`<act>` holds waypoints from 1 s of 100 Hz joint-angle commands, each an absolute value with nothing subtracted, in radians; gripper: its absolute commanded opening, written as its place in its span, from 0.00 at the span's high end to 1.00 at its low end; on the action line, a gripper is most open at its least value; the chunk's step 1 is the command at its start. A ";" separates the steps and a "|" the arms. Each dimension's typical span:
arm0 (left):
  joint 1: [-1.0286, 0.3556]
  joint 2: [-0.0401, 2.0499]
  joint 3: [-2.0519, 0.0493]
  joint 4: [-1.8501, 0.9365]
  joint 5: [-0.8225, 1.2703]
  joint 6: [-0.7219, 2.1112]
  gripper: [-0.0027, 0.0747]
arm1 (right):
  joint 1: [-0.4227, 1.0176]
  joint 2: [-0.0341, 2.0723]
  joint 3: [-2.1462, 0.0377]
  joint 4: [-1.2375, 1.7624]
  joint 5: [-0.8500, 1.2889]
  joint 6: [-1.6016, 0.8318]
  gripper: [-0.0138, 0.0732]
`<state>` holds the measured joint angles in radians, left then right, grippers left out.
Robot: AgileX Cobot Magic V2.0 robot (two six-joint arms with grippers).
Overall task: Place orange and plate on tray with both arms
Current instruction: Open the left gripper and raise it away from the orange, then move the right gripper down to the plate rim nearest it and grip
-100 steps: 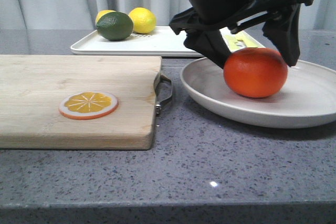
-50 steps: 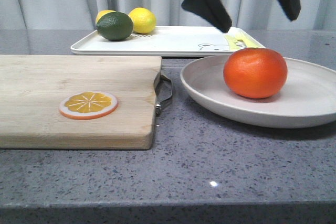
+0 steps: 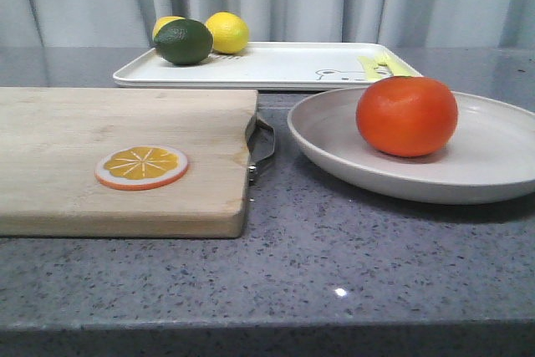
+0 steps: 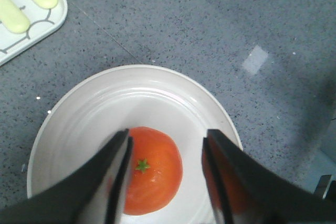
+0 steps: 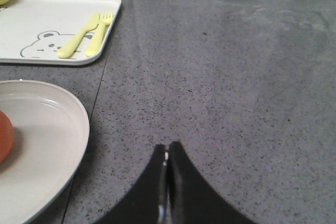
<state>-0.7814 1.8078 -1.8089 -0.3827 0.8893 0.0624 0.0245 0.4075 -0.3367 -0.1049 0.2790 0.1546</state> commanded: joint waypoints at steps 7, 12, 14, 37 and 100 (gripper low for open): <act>-0.781 1.710 -1.836 -0.403 0.860 0.106 0.80 | 0.018 0.421 -0.372 -0.119 0.230 0.157 0.92; -0.781 1.692 -1.821 -0.403 0.860 0.108 0.85 | 0.018 0.421 -0.372 -0.119 0.230 0.157 0.92; -0.781 1.684 -1.812 -0.403 0.858 0.108 0.87 | 0.018 0.421 -0.373 -0.119 0.230 0.157 0.92; -0.781 1.563 -1.622 -0.389 0.761 0.113 0.99 | 0.018 0.421 -0.373 -0.119 0.236 0.157 0.92; -0.781 1.016 -1.010 -0.303 0.525 0.113 0.99 | 0.020 0.421 -0.375 -0.119 0.279 0.157 0.92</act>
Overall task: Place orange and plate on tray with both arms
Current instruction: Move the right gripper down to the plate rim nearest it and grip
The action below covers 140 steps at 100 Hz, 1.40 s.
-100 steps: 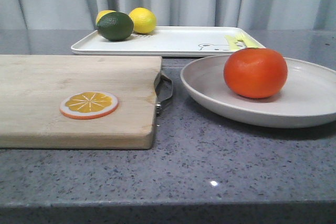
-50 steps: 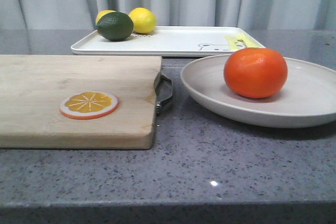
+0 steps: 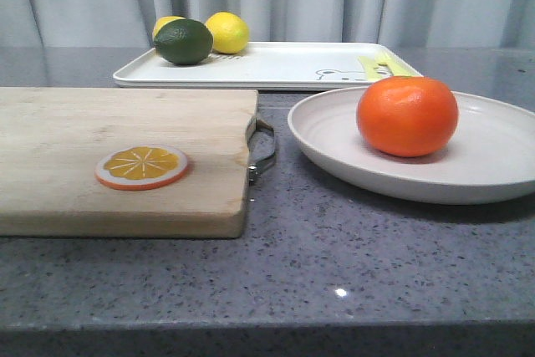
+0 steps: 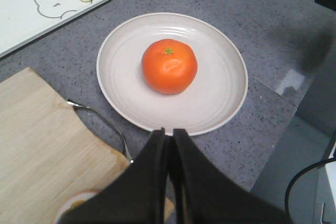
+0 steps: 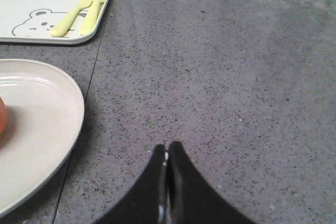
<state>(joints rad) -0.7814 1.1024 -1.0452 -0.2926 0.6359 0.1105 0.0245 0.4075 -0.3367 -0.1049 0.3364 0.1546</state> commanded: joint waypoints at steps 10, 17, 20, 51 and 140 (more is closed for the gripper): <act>-0.781 0.923 -0.920 -0.303 0.457 0.113 0.99 | 0.020 0.421 -0.375 -0.119 0.288 0.157 0.92; -0.781 0.860 -0.861 -0.303 0.420 0.113 0.99 | 0.020 0.421 -0.375 -0.119 0.291 0.157 0.92; -0.781 0.837 -0.839 -0.300 0.411 0.113 0.99 | 0.020 0.421 -0.376 -0.119 0.292 0.157 0.92; -0.781 0.607 -0.654 -0.298 0.385 0.108 0.99 | 0.020 0.421 -0.376 -0.119 0.297 0.157 0.92; -0.781 0.492 -0.551 -0.296 0.364 0.108 0.99 | 0.023 0.787 -0.735 0.060 0.664 0.056 0.45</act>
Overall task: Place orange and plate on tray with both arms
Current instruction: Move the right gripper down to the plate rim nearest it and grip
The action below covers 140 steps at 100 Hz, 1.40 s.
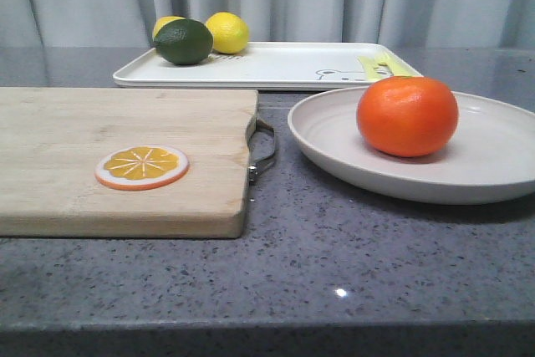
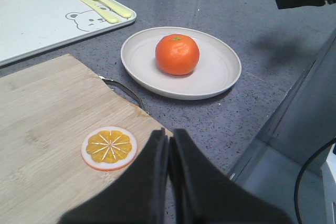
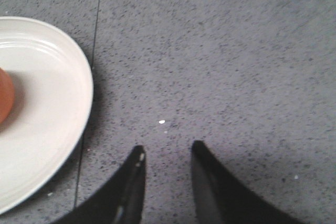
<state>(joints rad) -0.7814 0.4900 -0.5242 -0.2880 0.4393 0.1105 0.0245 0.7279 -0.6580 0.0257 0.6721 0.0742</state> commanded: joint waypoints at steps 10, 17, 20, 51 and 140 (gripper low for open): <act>-0.781 0.492 -0.551 -0.296 0.364 0.108 0.99 | 0.023 0.882 -0.804 0.090 0.738 0.049 0.45; -0.781 0.492 -0.551 -0.296 0.364 0.108 0.99 | 0.023 0.953 -0.853 0.103 0.791 0.039 0.45; -0.781 0.492 -0.551 -0.296 0.364 0.108 0.99 | 0.024 0.981 -0.877 0.105 0.812 0.039 0.45; -0.781 0.492 -0.551 -0.296 0.368 0.108 0.99 | 0.111 1.231 -1.042 0.116 0.891 0.039 0.45; -0.781 0.492 -0.551 -0.296 0.380 0.108 0.99 | 0.139 1.465 -1.114 0.150 0.899 0.039 0.72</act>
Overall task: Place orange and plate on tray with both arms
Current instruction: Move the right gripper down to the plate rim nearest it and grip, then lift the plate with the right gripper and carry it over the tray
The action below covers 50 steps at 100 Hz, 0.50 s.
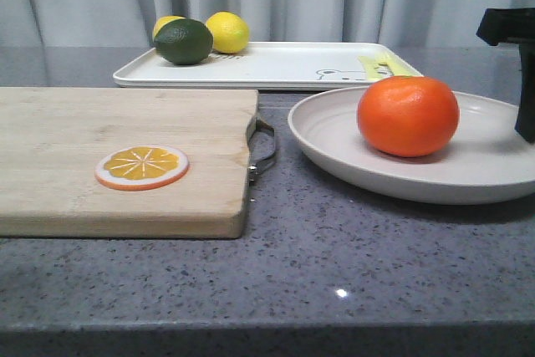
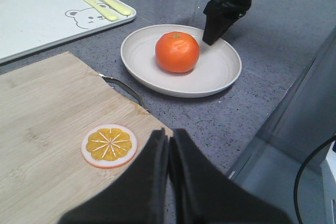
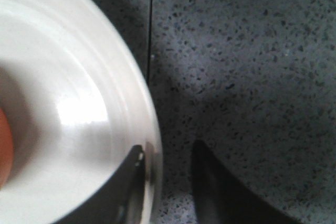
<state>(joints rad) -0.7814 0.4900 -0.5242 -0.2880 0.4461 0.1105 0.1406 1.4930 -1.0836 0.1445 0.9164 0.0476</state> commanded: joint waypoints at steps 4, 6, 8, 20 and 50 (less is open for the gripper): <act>-0.781 0.492 -0.551 -0.296 0.380 0.108 0.99 | 0.139 1.465 -1.114 0.150 0.899 0.039 0.78; -0.781 0.492 -0.551 -0.296 0.380 0.108 0.99 | 0.139 1.465 -1.114 0.150 0.899 0.039 0.80; -0.781 0.492 -0.551 -0.296 0.380 0.108 0.99 | 0.139 1.465 -1.114 0.150 0.899 0.039 0.83; -0.781 0.492 -0.551 -0.296 0.380 0.108 0.99 | 0.139 1.465 -1.114 0.150 0.898 0.039 0.91; -0.781 0.492 -0.551 -0.296 0.380 0.108 0.99 | 0.138 1.463 -1.114 0.174 0.891 0.042 0.92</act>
